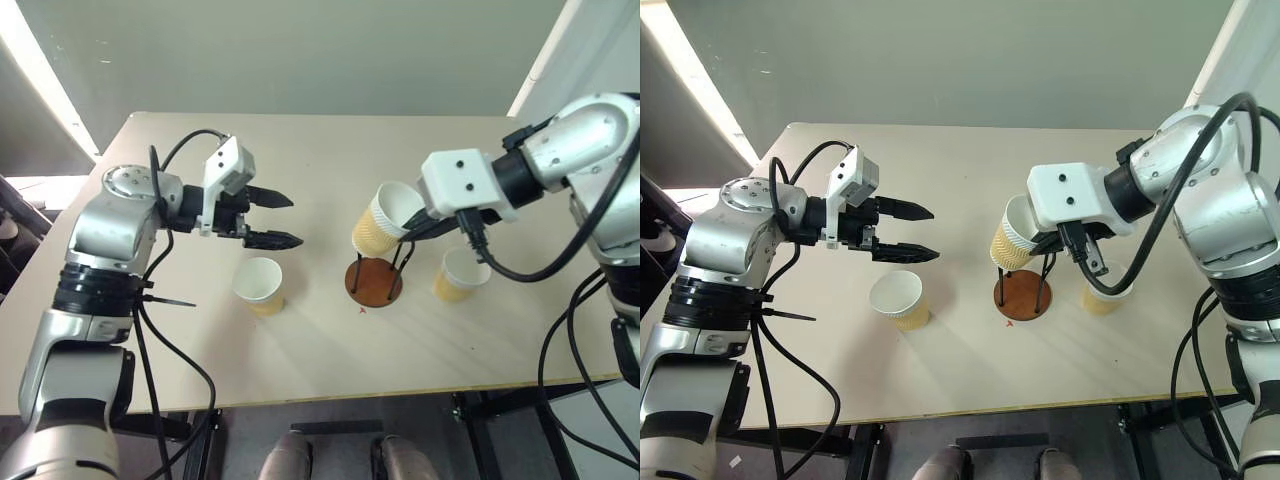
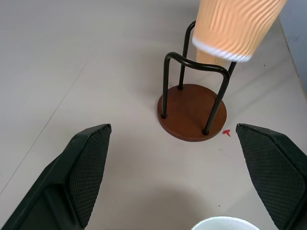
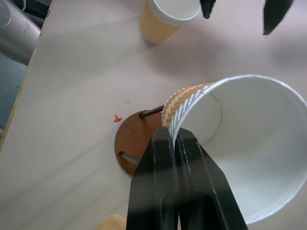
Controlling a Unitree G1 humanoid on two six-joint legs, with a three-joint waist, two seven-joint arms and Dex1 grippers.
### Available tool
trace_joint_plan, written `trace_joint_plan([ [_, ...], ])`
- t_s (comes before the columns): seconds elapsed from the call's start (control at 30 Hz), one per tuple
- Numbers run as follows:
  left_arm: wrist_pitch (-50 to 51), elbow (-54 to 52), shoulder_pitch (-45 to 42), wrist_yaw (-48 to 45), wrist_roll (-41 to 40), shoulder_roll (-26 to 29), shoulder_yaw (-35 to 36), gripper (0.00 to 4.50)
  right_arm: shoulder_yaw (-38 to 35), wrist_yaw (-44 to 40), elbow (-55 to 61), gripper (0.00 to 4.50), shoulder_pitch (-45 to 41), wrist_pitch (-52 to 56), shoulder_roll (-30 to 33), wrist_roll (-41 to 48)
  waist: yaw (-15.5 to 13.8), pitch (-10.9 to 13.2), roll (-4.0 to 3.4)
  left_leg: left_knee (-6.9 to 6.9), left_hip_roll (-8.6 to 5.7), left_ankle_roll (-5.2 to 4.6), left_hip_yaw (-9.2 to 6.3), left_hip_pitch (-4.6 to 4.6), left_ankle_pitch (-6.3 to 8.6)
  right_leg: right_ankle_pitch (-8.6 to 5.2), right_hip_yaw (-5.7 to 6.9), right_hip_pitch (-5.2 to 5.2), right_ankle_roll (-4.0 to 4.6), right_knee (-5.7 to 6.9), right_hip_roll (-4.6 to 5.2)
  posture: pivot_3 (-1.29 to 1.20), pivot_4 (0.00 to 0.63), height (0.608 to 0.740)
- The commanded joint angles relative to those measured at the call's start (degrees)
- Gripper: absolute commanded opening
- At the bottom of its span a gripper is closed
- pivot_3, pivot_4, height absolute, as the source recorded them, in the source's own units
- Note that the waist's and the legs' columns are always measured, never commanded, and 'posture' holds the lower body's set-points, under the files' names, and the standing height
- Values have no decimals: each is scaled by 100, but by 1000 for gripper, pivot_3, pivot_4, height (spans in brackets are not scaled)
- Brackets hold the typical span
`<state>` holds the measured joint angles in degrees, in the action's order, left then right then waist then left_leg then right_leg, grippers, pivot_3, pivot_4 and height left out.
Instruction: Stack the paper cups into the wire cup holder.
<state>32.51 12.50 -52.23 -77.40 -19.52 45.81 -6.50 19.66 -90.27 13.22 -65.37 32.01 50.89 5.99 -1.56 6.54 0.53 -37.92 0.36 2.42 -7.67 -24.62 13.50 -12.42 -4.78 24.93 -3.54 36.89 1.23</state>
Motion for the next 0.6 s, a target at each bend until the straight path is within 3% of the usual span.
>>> trace_joint_plan([
  [0.03,-4,-149,-81,-9,-43,38,118,4500,-50,-28,38,26,10,-185,143,-32,1,0,0,0,0,-1,0,0,0,0,0,0,0,0,0,0,150,740],
  [0.53,1,-214,-59,-11,-41,54,97,4500,474,209,-651,26,85,-1497,-207,-1033,6,0,0,-4,3,-47,0,2,27,2,1,1,-4,4,-1,0,150,740],
  [0.6,-6,-217,-59,-21,-32,61,87,4500,422,172,-612,408,79,-1359,-295,-958,7,0,0,-3,3,-46,0,2,27,2,1,1,-4,4,-1,0,150,740],
])
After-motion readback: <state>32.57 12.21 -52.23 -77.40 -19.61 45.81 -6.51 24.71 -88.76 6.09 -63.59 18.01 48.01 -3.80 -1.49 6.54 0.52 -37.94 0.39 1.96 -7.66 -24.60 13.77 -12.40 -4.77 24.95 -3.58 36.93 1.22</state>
